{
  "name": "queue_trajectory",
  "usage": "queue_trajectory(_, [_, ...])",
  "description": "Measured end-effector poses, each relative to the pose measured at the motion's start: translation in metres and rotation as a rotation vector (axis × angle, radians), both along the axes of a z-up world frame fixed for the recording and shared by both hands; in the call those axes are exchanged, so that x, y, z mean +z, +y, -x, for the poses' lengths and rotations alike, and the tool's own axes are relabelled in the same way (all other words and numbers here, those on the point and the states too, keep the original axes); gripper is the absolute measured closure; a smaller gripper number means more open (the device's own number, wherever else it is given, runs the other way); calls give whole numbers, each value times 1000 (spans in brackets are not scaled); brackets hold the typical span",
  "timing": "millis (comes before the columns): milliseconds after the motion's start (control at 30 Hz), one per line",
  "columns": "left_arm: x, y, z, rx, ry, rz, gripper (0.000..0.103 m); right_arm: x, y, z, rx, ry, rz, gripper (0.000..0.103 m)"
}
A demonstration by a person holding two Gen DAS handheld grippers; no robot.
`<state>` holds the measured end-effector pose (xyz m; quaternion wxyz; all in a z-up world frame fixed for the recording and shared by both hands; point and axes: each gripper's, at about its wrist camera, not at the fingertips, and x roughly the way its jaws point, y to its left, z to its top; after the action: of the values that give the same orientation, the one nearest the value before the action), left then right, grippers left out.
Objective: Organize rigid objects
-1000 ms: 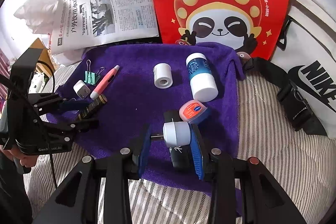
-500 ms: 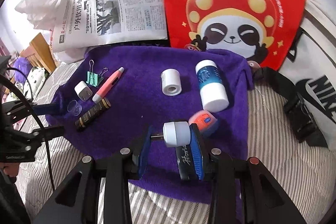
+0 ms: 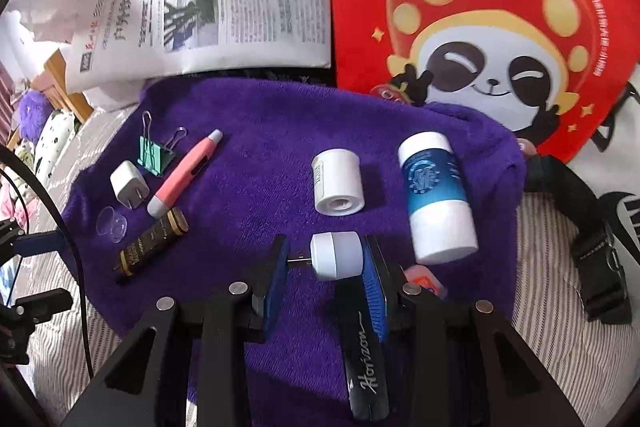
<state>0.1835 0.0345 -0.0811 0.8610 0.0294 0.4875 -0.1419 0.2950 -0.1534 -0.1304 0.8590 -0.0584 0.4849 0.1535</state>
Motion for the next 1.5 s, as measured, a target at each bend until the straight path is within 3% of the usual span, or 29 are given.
queue_trajectory(467, [3, 7, 2, 15, 9, 45, 43, -11, 6, -7, 1, 7, 29, 65])
queue_trajectory(600, [4, 9, 5, 25, 23, 40, 43, -9, 4, -8, -6, 43, 4, 52])
queue_trajectory(800, [10, 12, 15, 55, 32, 51, 42, 12, -2, 8, -41, 47, -29, 42])
queue_trajectory(1067, [32, 3, 34, 114, -12, -19, 23, 60, -18, 66, -101, -45, -34, 16])
queue_trajectory(1133, [38, -2, 38, 116, -18, -30, 16, 70, -24, 84, -116, -59, -43, 15])
queue_trajectory(1233, [48, -11, 46, 122, -33, -42, 14, 82, -34, 104, -147, -80, -35, 11])
queue_trajectory(1367, [68, -27, 59, 146, -68, -65, 8, 93, -44, 136, -204, -107, -13, 0])
queue_trajectory(1500, [90, -42, 75, 153, -122, -49, 3, 99, -58, 157, -257, -91, -39, 0])
